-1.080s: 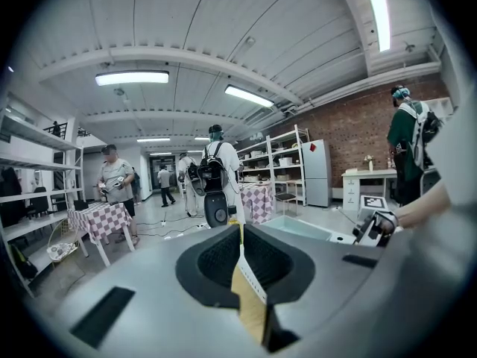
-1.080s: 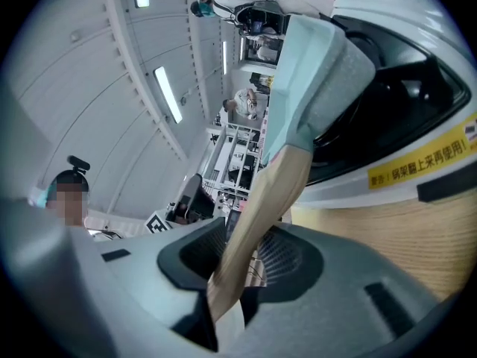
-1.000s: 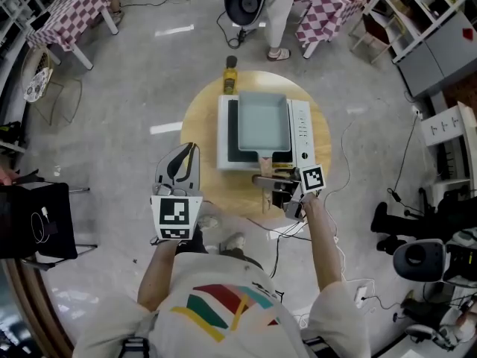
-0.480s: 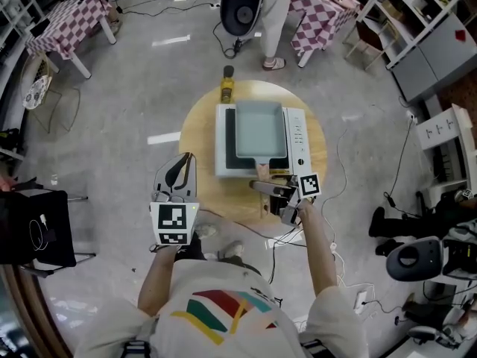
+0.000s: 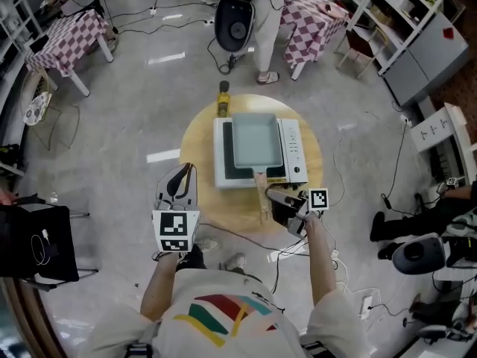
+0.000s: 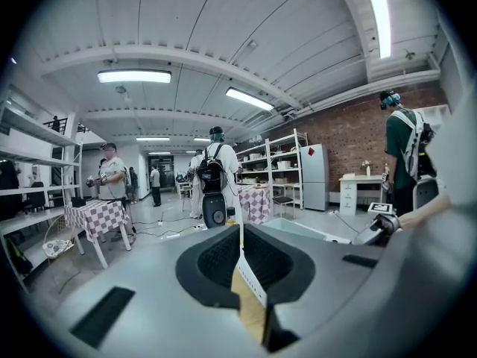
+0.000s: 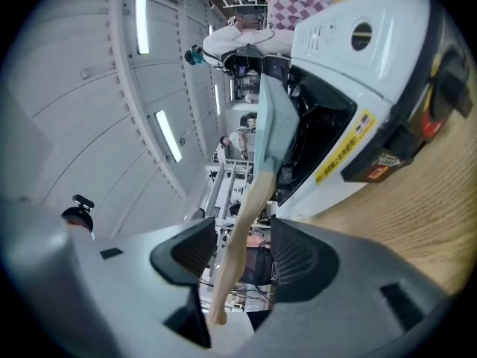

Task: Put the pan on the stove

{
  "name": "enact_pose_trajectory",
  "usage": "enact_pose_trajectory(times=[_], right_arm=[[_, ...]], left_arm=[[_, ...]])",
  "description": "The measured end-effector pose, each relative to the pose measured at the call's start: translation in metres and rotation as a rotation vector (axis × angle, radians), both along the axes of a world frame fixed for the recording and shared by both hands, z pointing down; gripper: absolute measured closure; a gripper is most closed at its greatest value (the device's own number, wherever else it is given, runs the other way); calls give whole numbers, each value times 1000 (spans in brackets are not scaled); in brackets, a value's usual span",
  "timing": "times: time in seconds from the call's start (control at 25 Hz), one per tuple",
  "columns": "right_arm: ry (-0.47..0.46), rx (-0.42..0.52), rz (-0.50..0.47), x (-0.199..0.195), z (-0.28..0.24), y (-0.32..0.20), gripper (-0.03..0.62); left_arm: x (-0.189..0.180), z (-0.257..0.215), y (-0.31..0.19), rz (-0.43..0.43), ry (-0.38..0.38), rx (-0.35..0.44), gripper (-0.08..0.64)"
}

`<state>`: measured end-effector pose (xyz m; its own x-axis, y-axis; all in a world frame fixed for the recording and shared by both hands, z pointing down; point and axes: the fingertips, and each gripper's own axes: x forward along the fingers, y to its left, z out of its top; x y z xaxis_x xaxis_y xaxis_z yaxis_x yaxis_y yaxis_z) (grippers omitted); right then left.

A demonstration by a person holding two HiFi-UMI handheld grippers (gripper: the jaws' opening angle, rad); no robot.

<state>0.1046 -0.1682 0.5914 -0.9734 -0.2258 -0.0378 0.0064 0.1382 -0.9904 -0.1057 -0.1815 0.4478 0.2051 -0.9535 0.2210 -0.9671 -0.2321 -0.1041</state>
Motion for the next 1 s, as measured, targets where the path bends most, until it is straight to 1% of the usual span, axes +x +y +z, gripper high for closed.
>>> enact_pose_trajectory(times=[0.08,0.12,0.24,0.32,0.4,0.48,0.56,0.64,0.72,0.8,0.88,1.0], right_arm=[[56,-5,56,12,4,-3,394],[103,-5,85,19,6,-4,394],[293,11,152,40,9,-5,400],[392,56,187,50,-3,-9,405],[480,143,244,61,-22,-19,413],[566,225,346,76,-46,-32,428],[608,302,460,88,-77,-41,454],[615,377,559,92,-111,-45,472],[614,459,638,90,-142,-45,480],[638,553,711,85,-170,-44,480],[682,656,775,75,-198,-41,482],[777,809,855,61,-232,-31,502]], left_arm=[[1,-4,-1,6,9,6,548],[2,-7,-2,10,17,6,548],[6,-11,-2,22,30,3,548],[8,-14,-2,32,33,12,548],[11,-19,-2,46,39,24,548],[15,-23,-1,60,44,31,548],[19,-24,-1,73,49,38,548],[23,-28,-3,88,55,50,548],[27,-34,-4,102,61,67,548],[30,-41,-5,114,70,86,548],[35,-48,-5,130,77,105,548],[44,-59,-5,157,86,134,548]])
